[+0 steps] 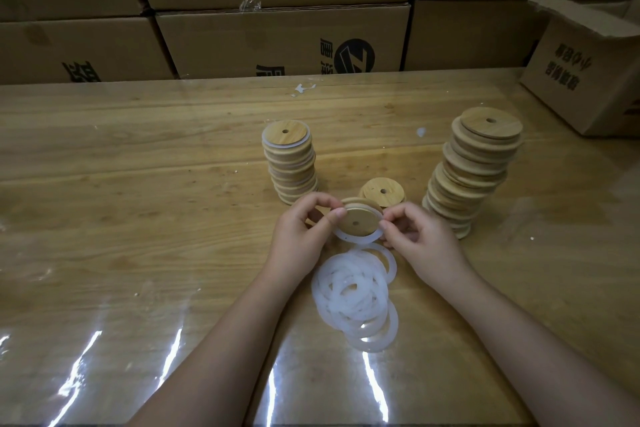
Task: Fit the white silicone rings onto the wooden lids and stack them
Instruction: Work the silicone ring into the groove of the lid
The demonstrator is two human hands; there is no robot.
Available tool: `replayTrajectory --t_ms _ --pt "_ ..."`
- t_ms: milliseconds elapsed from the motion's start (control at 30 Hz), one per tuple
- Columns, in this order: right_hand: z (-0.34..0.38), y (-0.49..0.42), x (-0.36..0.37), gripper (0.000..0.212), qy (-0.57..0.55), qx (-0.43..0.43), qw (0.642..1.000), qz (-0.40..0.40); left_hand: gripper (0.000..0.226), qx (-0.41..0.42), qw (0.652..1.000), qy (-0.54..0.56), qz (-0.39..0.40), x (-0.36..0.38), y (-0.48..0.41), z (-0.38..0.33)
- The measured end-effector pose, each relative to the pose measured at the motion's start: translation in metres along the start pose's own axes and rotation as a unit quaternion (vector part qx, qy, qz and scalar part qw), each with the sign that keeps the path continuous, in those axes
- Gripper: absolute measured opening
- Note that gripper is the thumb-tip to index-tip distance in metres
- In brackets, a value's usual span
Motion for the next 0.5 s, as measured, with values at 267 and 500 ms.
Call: replayTrajectory --t_ms 267,500 --pt "0.0068 0.0019 0.0001 0.006 0.030 -0.073 0.997 -0.023 0.026 0.088 0.992 -0.091 0.023 0.0062 0.0069 -0.0051" --pt "0.0067 0.0013 0.0002 0.008 0.028 -0.086 0.996 -0.026 0.019 0.058 0.996 -0.066 0.022 0.0037 0.0039 -0.0012"
Point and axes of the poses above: each hand's wrist, its own y-axis away from the middle knuckle, its own x-axis out of the palm, z = x × y, the point moved 2 cm from there along -y, towards the middle knuckle, and after that the axes turned 8 degrees about -x, right-handed, at the moved point
